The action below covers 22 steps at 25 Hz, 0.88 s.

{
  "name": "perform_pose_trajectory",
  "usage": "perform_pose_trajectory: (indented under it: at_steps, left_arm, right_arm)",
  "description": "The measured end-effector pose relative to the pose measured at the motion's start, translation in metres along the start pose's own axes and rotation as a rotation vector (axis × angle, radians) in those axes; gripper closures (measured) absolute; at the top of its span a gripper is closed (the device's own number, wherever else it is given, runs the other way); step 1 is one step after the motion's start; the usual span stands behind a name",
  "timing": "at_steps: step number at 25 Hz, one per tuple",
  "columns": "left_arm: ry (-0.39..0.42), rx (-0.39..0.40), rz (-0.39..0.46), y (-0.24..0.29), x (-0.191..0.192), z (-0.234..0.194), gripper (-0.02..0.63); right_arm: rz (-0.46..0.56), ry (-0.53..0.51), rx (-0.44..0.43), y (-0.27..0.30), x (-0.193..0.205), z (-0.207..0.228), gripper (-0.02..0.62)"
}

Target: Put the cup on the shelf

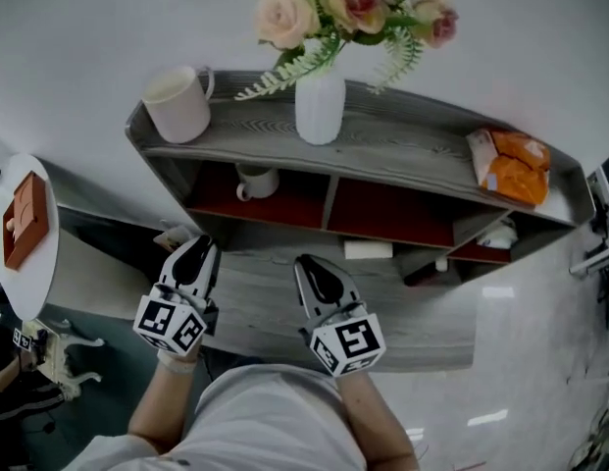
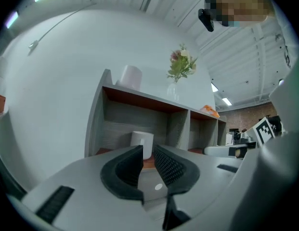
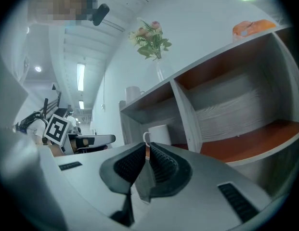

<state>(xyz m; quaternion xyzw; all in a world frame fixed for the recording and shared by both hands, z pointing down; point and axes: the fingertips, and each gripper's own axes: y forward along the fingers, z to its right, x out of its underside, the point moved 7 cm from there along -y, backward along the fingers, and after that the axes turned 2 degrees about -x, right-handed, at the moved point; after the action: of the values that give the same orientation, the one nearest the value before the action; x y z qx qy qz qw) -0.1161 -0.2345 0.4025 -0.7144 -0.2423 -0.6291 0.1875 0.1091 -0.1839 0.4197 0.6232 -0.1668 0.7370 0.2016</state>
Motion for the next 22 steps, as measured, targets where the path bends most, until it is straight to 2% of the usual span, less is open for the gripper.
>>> perform_pose_trajectory:
  at_steps: [13, 22]
  left_arm:
    - [-0.047, -0.087, -0.054, -0.042, 0.017, -0.003, 0.535]
    - [-0.051, -0.083, -0.06, -0.042, 0.021, 0.0, 0.535]
  right_arm:
    - [-0.035, 0.036, -0.13, 0.029, 0.013, -0.017, 0.56]
    - [-0.058, -0.006, -0.16, 0.031, 0.012, -0.023, 0.56]
